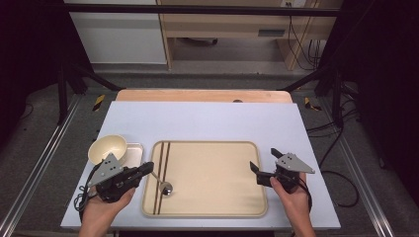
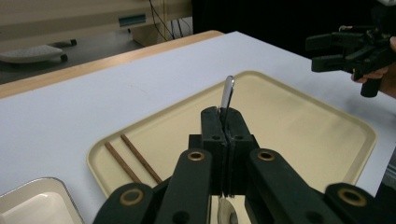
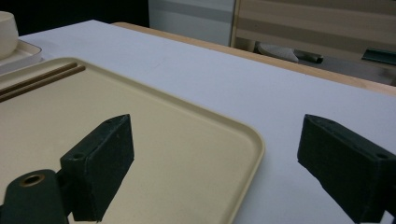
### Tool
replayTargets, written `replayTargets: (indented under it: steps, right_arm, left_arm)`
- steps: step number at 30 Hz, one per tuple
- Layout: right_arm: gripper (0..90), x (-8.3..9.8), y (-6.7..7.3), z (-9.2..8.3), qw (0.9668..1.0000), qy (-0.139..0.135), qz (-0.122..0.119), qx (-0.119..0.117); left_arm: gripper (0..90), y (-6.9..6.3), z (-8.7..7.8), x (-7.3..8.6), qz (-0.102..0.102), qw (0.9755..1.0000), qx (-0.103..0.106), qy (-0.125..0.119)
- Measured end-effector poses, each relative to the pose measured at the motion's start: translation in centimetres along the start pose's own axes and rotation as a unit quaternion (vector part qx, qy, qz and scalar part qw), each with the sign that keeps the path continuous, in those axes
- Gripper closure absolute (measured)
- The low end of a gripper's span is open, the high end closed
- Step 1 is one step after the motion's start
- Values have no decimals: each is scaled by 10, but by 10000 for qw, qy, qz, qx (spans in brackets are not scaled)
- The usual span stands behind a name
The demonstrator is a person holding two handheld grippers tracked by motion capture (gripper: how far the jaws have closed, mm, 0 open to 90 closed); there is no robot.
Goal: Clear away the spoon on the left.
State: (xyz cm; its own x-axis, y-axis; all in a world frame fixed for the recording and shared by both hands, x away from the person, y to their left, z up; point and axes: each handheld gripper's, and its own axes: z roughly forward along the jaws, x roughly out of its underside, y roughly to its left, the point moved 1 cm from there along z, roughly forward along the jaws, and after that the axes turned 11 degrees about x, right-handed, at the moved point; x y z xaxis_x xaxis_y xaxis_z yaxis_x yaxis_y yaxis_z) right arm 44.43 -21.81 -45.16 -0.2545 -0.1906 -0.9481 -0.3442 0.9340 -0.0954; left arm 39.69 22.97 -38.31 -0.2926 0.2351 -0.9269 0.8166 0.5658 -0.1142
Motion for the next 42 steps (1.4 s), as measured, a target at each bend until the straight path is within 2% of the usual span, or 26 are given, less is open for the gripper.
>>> replayTargets:
  steps: [4,9,12,13,14,15,17,22,25,28,31,32,35,38,42]
  right_arm:
    - [109,0,1,1,10000,30,-25,4]
    - [109,1,1,1,10000,69,-27,1]
    - [108,1,1,2,10000,81,-32,2]
    - [108,1,1,2,10000,81,-32,2]
    - [108,2,1,2,10000,84,-46,-6]
    - [108,2,1,2,10000,84,-46,-6]
    - [107,2,1,2,9999,99,-55,-13]
    - [106,2,1,3,9999,126,-60,-17]
    - [105,3,1,3,9999,138,-62,-21]
    - [104,3,1,3,9998,159,-66,-30]
    - [104,3,1,3,9998,157,-69,-30]
    - [104,3,1,3,9998,169,-68,-32]
    - [103,3,1,4,9998,190,-74,-45]
    - [102,3,2,4,9997,196,-94,-66]
    - [101,4,2,4,9997,211,-93,-71]
  left_arm:
    - [883,3,10,-1,-32,9999,86,111]
    - [839,9,21,-5,-51,9998,137,124]
    - [827,20,36,-6,-54,9998,118,139]
    - [830,20,36,-6,-54,9998,118,139]
    - [832,27,44,-6,-112,9997,84,188]
    - [834,27,44,-6,-112,9997,84,188]
    - [831,39,57,-3,-307,9992,172,194]
    - [840,53,76,5,-500,9981,165,332]
    - [823,57,83,8,-572,9973,174,417]
    - [811,62,92,12,-650,9961,106,593]
    - [806,61,95,13,-649,9958,104,641]
    - [803,61,97,14,-620,9957,26,694]
    - [800,62,98,15,-690,9952,-3,698]
    - [792,65,102,16,-733,9944,-145,754]
    - [772,68,106,19,-772,9933,-227,833]
